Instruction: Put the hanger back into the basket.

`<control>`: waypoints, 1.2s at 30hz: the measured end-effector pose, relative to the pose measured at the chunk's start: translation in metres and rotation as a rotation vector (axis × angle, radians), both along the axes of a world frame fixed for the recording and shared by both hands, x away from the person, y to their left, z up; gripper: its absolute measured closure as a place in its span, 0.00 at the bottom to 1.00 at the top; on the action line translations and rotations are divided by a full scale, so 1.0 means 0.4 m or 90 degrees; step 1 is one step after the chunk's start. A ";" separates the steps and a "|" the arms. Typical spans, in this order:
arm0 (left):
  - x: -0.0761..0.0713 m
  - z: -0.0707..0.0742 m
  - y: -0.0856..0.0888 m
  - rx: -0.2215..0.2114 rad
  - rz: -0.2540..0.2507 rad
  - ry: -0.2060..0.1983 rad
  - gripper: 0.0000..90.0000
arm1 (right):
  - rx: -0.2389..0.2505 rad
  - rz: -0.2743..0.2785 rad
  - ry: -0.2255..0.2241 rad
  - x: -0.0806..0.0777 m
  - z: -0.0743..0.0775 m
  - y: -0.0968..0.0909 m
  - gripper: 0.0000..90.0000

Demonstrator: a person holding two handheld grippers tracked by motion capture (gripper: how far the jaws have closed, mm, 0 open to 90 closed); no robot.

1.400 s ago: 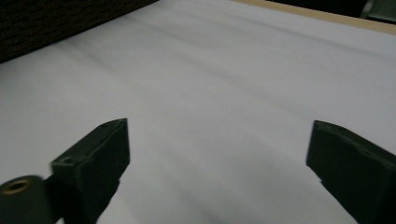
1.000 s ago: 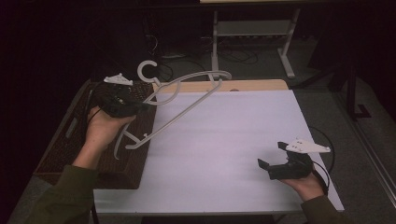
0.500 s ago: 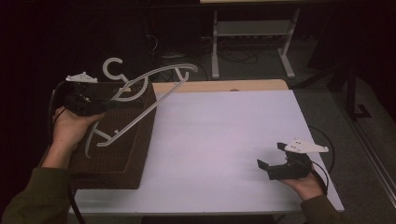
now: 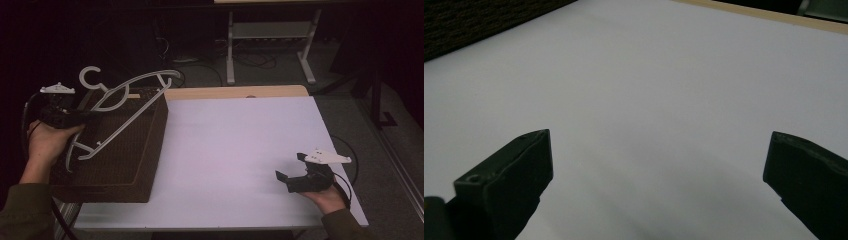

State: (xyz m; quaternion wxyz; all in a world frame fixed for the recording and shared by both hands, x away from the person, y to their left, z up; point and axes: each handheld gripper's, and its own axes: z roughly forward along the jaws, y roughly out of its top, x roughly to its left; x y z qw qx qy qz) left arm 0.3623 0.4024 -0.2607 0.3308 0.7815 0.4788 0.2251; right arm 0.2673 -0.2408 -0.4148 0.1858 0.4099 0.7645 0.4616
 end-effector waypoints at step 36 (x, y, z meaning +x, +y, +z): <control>-0.018 -0.114 0.115 0.073 0.032 0.084 0.91 | -0.003 -0.009 0.005 0.001 -0.002 -0.001 0.00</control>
